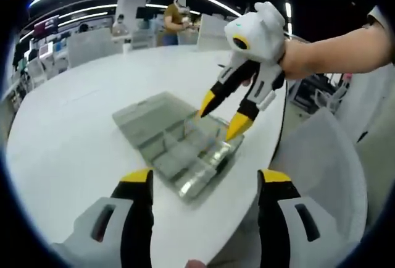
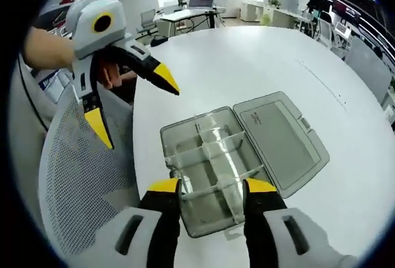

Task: Insert the divider into the dual guide fixture by aligning both edges with the guide slots and pushing it downward to the bottom, including one-sided entry, uneven engagement, binding, and posture correction.

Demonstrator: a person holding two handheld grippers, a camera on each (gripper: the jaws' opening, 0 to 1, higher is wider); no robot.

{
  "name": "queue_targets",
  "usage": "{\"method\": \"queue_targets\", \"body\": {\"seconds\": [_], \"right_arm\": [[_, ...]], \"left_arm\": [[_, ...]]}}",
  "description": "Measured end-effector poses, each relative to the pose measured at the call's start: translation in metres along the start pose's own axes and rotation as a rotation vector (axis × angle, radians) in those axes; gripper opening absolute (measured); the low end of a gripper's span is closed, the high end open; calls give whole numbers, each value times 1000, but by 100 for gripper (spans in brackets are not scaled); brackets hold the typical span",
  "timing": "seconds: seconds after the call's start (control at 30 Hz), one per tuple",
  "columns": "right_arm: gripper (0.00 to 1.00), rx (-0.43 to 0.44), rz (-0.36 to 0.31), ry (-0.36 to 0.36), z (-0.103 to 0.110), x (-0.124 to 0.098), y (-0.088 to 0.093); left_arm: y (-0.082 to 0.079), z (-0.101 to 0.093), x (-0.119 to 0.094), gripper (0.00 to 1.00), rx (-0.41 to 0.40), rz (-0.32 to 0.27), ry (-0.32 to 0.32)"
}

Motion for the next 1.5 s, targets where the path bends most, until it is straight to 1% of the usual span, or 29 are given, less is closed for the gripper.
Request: {"method": "queue_targets", "body": {"seconds": [0.1, 0.2, 0.3, 0.4, 0.6, 0.7, 0.77, 0.87, 0.93, 1.07, 1.17, 1.2, 1.33, 1.37, 1.43, 1.5], "right_arm": [[42, 36, -6, 15, 1, -4, 4], [46, 91, -39, 27, 2, -10, 7], [50, 118, -45, 46, 1, -15, 10], [52, 191, -80, 49, 2, -21, 11], [56, 262, -111, 79, 3, -32, 17], [60, 315, -151, 97, 1, -42, 18], [60, 340, -167, 96, 1, -47, 19], [63, 360, -183, 131, -2, -57, 20], [65, 389, -217, 157, -2, -64, 21], [70, 435, -231, 189, -1, -73, 30], [71, 470, -234, 191, 1, -76, 36], [72, 469, -235, 198, 2, -77, 38], [74, 490, -247, 217, 5, -83, 39], [74, 496, -252, 217, 6, -84, 39], [75, 512, -262, 225, 8, -86, 40], [76, 515, -258, 231, 11, -88, 41]], "left_arm": [[-1, 0, 0, 69, 5, -1, -6], [-2, 0, 0, 71, 3, -1, -9], [-2, -1, -1, 72, -3, -3, -18], [-2, 0, -3, 73, -10, -4, -28], [-4, -1, -10, 74, -12, -15, -43], [-5, -1, -13, 75, -13, -23, -48], [-6, -3, -16, 75, -10, -28, -53], [-7, -3, -20, 78, -9, -40, -69], [-7, -5, -24, 78, -13, -49, -77], [-5, -8, -32, 80, -20, -68, -95], [-3, -8, -39, 82, -38, -78, -107], [-2, -8, -40, 83, -43, -81, -111], [-3, -8, -45, 87, -59, -96, -127], [-3, -8, -48, 88, -59, -106, -140], [-4, -9, -51, 89, -67, -118, -147], [-3, -10, -54, 91, -72, -123, -155]]}}
Point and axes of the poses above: the point that each gripper's makers call its tool centre point, and the gripper's own axes: x roughly forward along the fingers, z roughly to its left, y roughly out of its underside, the point moved 9 cm from there along -x, roughly backward along the fingers, and after that the axes turned 11 degrees about y, right-handed, at the moved point
